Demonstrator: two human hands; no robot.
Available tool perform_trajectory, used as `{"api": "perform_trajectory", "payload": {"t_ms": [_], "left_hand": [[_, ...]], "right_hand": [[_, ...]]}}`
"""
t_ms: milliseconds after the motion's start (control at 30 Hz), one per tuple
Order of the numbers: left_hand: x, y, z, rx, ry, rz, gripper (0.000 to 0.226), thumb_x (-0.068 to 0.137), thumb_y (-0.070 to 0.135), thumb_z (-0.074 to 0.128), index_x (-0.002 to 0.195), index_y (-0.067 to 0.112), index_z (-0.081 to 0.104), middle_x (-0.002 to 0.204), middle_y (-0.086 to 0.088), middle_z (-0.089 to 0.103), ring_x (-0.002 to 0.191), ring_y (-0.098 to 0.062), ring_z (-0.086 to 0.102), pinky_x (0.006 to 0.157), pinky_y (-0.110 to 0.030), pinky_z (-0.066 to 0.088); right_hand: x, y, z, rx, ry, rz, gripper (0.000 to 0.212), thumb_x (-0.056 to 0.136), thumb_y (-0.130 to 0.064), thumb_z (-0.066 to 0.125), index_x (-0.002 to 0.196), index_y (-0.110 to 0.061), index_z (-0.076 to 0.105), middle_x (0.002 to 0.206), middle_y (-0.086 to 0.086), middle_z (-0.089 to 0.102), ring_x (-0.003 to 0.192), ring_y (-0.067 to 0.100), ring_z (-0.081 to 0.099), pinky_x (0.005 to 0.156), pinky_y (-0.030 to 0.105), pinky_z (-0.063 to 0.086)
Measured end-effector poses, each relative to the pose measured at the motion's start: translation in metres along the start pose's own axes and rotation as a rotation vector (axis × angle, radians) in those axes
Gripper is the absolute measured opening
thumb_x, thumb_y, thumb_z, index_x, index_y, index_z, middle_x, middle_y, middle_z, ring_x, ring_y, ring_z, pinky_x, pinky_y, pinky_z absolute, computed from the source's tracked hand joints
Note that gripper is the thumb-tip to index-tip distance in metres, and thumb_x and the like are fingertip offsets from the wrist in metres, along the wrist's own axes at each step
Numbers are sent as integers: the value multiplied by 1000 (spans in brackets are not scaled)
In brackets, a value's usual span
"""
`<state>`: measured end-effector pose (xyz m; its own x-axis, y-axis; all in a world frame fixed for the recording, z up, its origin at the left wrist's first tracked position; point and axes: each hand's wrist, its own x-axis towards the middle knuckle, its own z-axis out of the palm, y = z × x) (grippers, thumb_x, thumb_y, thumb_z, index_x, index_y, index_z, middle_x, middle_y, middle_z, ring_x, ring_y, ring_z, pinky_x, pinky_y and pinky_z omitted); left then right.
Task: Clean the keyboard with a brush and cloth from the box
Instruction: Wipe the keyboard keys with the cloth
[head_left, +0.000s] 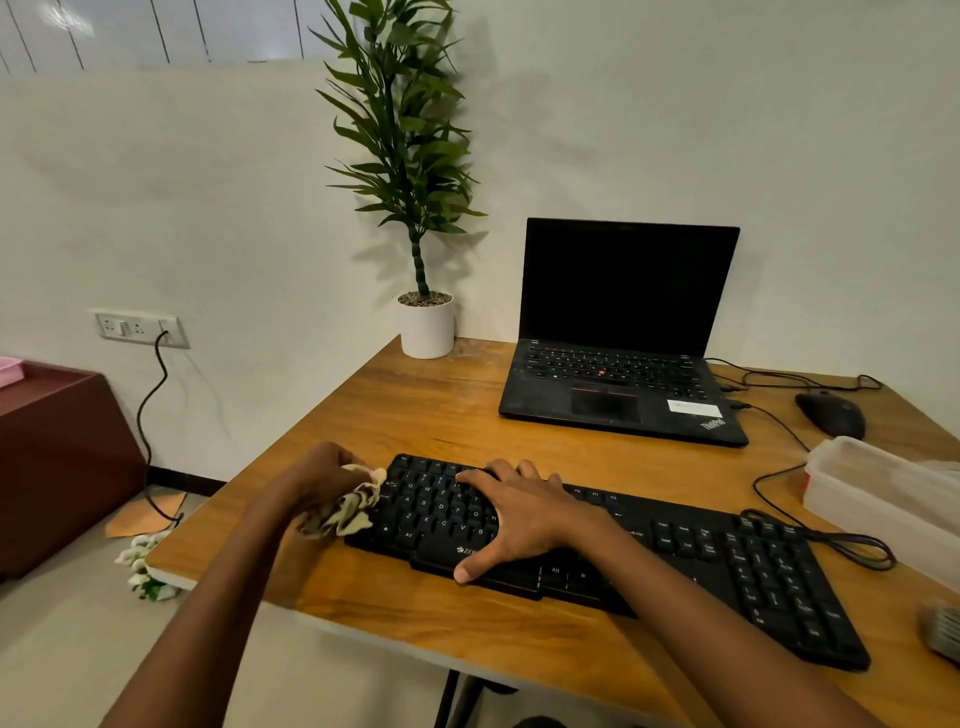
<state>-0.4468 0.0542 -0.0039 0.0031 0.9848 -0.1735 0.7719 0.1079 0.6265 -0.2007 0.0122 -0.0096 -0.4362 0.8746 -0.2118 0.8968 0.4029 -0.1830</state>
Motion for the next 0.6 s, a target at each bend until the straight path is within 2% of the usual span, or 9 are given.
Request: {"api": "perform_trajectory", "payload": {"t_ms": [67,133,200,367,500,600], "left_hand": [[-8,-5,-9,66,-83,-16,20,93,18,57,104,6,68,94,-10,67,73,-14,61,56,-18,43],[-4,-2,-10,84,-93,-33,21,93,17,55,104,4,67,94,-11,67,74,-16,61,56,-18,44],[9,7,-3,55,-44,-45,22,94,15,53,103,0,66,93,-14,66,77,-20,59,57,-20,44],[32,21,17,-17,87,-18,18,93,10,53,92,-4,64,74,-7,57,77,-22,54,57,-23,39],[21,8,14,-12,60,0,24,93,16,56,106,-4,63,97,-15,65,75,-17,56,59,-23,42],[-2,-8,-4,88,-63,31,21,95,21,53,101,5,65,95,-9,65,75,-12,58,61,-18,43]], "right_hand": [[0,0,0,6,0,-4,108,60,-72,67,144,-40,6,152,0,12,135,31,15,106,61,17],[-1,-1,-1,9,-2,-11,108,60,-71,67,144,-40,6,152,1,12,135,32,15,106,61,17],[-1,0,-2,8,-4,-12,108,61,-70,67,144,-40,6,152,1,12,135,32,15,107,61,16],[-2,-1,-3,8,-8,-8,107,62,-69,68,145,-38,7,152,1,12,135,32,15,106,62,16],[-2,-2,-3,8,-10,-2,107,62,-69,68,144,-39,8,152,0,14,134,31,17,106,60,17],[-2,-3,-4,4,-11,2,107,62,-69,68,145,-39,7,152,1,12,136,32,15,107,61,17]]}}
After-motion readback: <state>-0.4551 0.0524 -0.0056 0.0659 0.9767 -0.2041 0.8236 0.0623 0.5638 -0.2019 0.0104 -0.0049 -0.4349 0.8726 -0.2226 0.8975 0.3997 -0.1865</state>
